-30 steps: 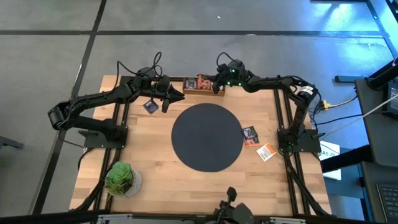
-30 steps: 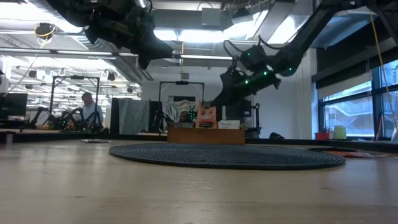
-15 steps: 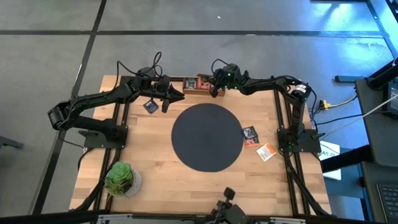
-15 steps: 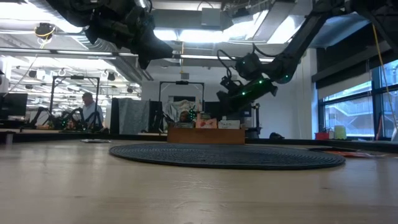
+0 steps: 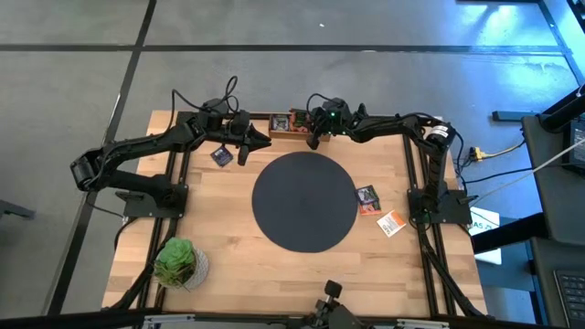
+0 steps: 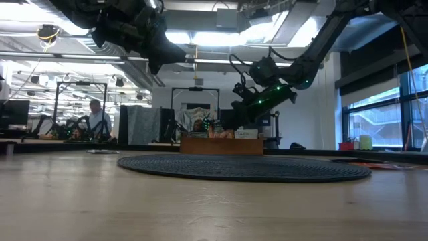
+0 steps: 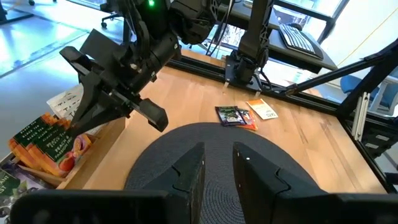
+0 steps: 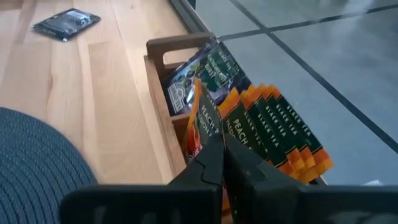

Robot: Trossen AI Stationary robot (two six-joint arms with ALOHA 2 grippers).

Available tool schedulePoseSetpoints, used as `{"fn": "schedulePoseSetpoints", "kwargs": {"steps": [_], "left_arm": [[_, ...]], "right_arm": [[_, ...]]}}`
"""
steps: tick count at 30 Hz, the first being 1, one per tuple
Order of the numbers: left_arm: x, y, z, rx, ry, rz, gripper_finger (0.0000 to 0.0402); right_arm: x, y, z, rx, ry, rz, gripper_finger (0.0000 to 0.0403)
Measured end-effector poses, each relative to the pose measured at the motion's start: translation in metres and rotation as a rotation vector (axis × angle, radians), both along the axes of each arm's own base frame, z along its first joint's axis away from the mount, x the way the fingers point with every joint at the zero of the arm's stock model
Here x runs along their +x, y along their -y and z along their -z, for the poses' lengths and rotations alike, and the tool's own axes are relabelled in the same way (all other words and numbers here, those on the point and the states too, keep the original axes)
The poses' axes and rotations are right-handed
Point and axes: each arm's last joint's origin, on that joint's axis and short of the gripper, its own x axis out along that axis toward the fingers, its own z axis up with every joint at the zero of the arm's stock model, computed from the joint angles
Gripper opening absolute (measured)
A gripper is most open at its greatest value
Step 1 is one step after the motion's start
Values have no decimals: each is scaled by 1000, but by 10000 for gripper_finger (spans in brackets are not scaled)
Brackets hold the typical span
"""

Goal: Pick & Place Tea
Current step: Put the orange tea bag into the middle section of the wooden organizer

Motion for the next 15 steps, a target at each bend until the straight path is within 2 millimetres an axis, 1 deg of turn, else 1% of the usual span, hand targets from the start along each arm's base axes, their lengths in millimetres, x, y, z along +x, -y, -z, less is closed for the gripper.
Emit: {"fn": "schedulePoseSetpoints", "kwargs": {"steps": [6,10,12,15], "left_arm": [[0,0,0,-1,0,0,81],[0,0,0,-7,0,-2,79],[0,0,0,-7,0,-2,79],[0,0,0,-9,0,-2,81]], "right_arm": [[0,0,1,9,-8,6,11],[-4,1,5,0,-77,92,13],[-5,1,6,-3,-91,113,20],[-4,1,5,-8,-79,104,43]]}}
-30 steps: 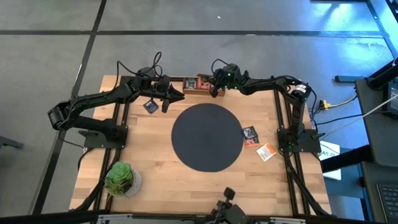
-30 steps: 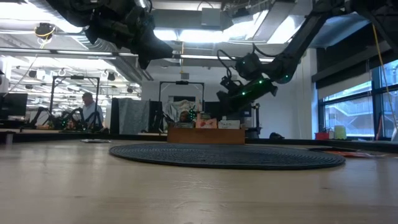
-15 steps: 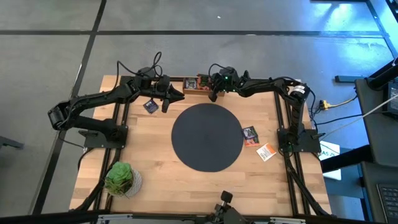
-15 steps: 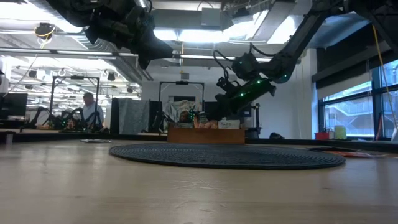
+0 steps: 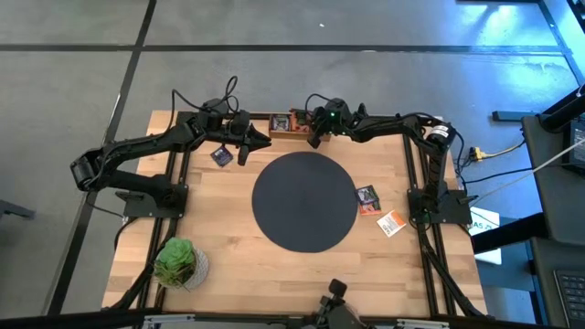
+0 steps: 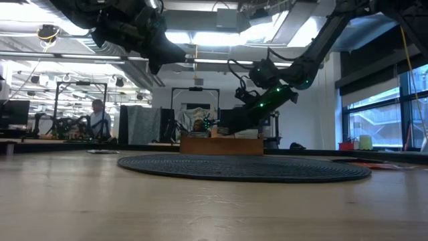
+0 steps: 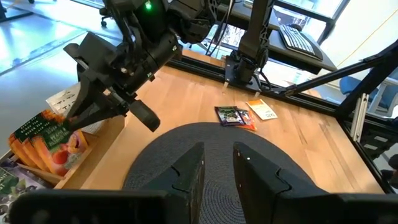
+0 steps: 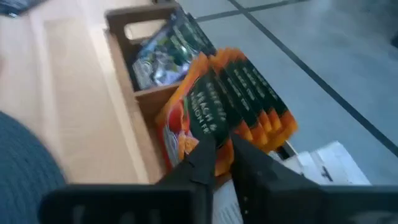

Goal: Pick & Place Tea
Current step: Put the orange tea bag into the middle section of the wooden organizer, then put the purple tea bag into the left section of the wooden organizer

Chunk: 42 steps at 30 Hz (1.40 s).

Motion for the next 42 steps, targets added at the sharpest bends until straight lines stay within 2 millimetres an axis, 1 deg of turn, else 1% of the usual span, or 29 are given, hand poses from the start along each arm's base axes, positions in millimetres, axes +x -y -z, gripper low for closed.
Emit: {"fn": "schedulePoseSetpoints", "kwargs": {"steps": [5,8,10,12,14,17,21,23,25,27,30,33,35,37,40,42], "left_arm": [[0,0,0,-1,0,0,83],[0,0,0,-7,0,-2,84],[0,0,0,-15,1,-4,84],[0,0,0,-16,0,-5,84],[0,0,0,-17,-1,-5,84],[0,0,0,-26,-1,-5,84],[3,5,0,-22,3,17,84],[6,10,-1,-17,7,38,84],[9,15,-1,0,6,66,84],[11,20,-1,24,7,97,84],[15,27,-1,52,8,135,84],[17,32,-1,68,10,159,84],[18,33,-1,69,11,165,84],[18,34,-1,69,11,168,84],[18,34,-1,68,11,167,84],[18,34,-1,57,11,164,84]], "right_arm": [[1,0,-2,11,28,-16,105],[0,0,-3,29,38,27,141],[-1,0,-9,37,49,59,158],[-4,-2,-24,45,93,81,171],[-9,-6,-46,74,146,106,180],[-25,-19,-77,157,134,116,186],[-57,-46,-103,399,43,134,186],[-72,-63,-109,559,-15,207,184],[-87,-81,-109,710,-84,314,182],[-102,-101,-104,807,-158,380,182],[-120,-133,-91,895,-228,449,182],[-133,-160,-76,927,-229,451,182],[-141,-174,-68,932,-228,471,181],[-149,-184,-61,917,-224,535,181],[-158,-195,-48,898,-219,624,181],[-161,-201,-39,906,-245,646,181]]}}
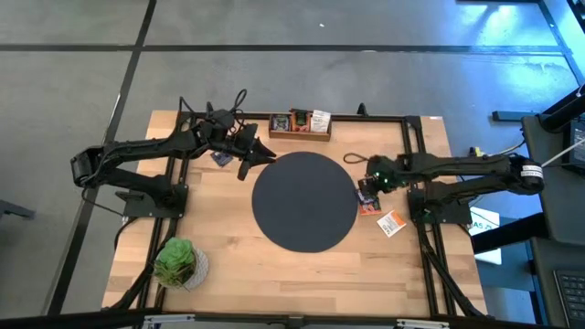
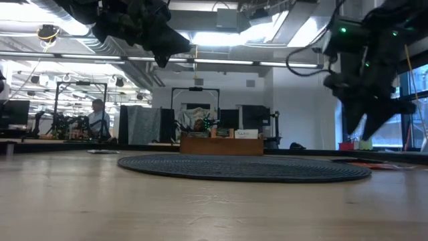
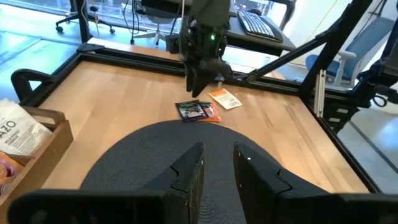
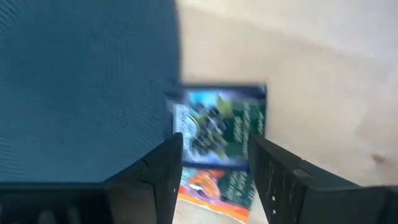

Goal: Pick & Place Tea
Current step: Put the purple tea bag into the left section of the wooden organizer

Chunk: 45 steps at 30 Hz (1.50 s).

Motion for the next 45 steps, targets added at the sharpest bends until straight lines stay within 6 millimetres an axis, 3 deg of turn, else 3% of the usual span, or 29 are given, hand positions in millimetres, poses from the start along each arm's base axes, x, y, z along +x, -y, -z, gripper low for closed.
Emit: {"fn": "schedulePoseSetpoints", "kwargs": {"steps": [15,26,39,45], "left_arm": [[0,0,0,1,0,-2,84],[0,-2,-1,27,4,-66,84],[1,-4,-4,49,28,-97,84],[6,-4,-2,59,38,-90,84]], "right_arm": [[-12,-12,45,27,-39,104,181],[-11,-11,55,-19,-119,112,177],[-12,-10,58,-63,-160,74,51],[-11,-9,59,-84,-149,77,19]]}}
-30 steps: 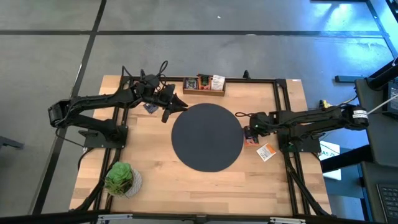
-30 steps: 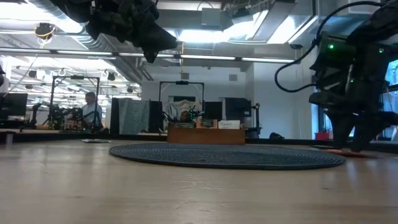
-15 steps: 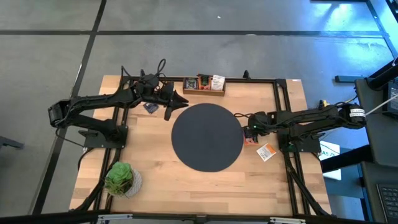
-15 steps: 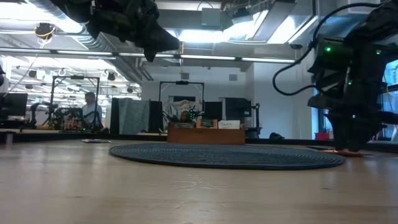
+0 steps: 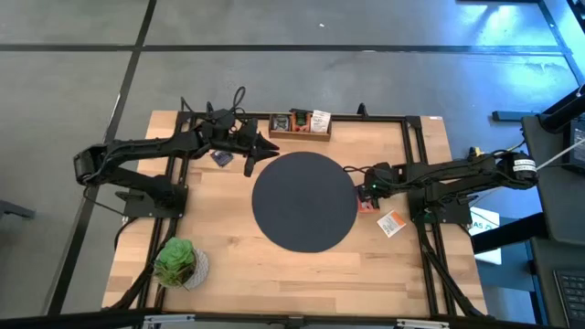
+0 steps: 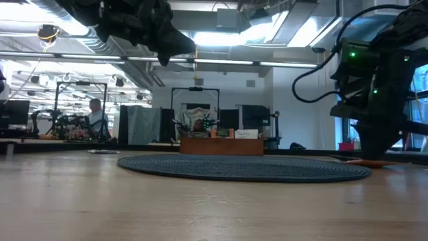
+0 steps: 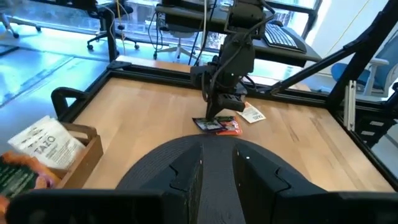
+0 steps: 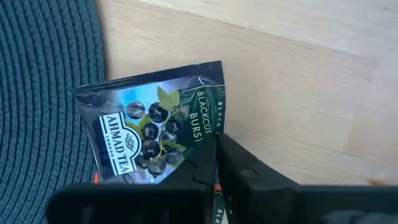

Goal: Pick & Place Tea
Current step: Put the purple tea bag into the left section of the wooden organizer

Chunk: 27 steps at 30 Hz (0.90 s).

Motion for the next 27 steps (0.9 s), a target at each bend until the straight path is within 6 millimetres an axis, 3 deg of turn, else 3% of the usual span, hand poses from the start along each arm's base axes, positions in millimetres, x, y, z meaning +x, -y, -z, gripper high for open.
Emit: {"fn": "schedulePoseSetpoints", "kwargs": {"steps": [4,17,23,27], "left_arm": [[21,0,15,-2,2,30,84],[122,6,69,-62,-149,155,84],[145,15,77,-61,-161,188,84],[163,23,85,-22,-182,113,84]], "right_arm": [[1,0,0,-2,10,0,8],[4,0,0,-1,41,-1,2],[5,1,0,-5,53,-31,2],[7,1,0,-8,74,-51,2]]}}
